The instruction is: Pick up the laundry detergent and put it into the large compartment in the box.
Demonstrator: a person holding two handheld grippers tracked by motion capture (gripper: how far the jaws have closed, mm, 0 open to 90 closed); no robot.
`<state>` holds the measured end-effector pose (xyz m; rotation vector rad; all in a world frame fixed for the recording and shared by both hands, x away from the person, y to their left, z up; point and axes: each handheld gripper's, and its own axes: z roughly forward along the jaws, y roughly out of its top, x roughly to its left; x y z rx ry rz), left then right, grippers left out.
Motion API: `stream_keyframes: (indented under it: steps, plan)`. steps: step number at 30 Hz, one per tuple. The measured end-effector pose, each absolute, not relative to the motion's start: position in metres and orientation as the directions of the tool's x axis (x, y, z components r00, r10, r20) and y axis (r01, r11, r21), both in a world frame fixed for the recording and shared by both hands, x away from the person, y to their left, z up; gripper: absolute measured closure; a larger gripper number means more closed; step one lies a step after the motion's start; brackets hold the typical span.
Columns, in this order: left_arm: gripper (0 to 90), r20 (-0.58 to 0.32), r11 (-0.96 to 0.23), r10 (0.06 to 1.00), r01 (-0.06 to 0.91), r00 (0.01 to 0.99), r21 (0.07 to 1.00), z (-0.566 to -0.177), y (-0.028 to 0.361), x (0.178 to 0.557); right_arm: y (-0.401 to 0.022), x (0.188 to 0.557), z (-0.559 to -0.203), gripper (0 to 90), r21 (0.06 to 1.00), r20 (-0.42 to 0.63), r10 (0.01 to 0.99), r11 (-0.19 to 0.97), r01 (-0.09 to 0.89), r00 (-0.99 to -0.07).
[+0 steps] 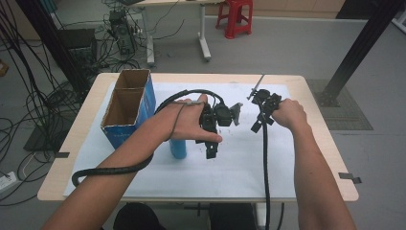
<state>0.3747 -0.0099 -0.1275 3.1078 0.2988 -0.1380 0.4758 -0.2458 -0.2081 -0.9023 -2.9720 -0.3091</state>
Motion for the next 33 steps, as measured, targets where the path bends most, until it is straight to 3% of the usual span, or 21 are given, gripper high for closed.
stream_keyframes:
  steps: [13,26,33]
  plan:
    - [6.9,-0.1,-0.974,0.225,0.227,0.969,0.014,-0.13,-0.01,0.376,-0.245,0.478,-0.21,3.2,0.178,0.083,0.548,0.814,0.553,-0.832]
    - [6.7,-0.043,-0.886,0.462,0.463,0.886,0.009,-0.095,-0.009,0.375,-0.248,0.475,-0.21,3.1,0.188,0.086,0.554,0.807,0.56,-0.828]
    - [6.7,-0.027,-0.839,0.544,0.544,0.839,0.025,-0.073,-0.004,0.373,-0.251,0.475,-0.211,3.1,0.187,0.089,0.56,0.803,0.566,-0.824]
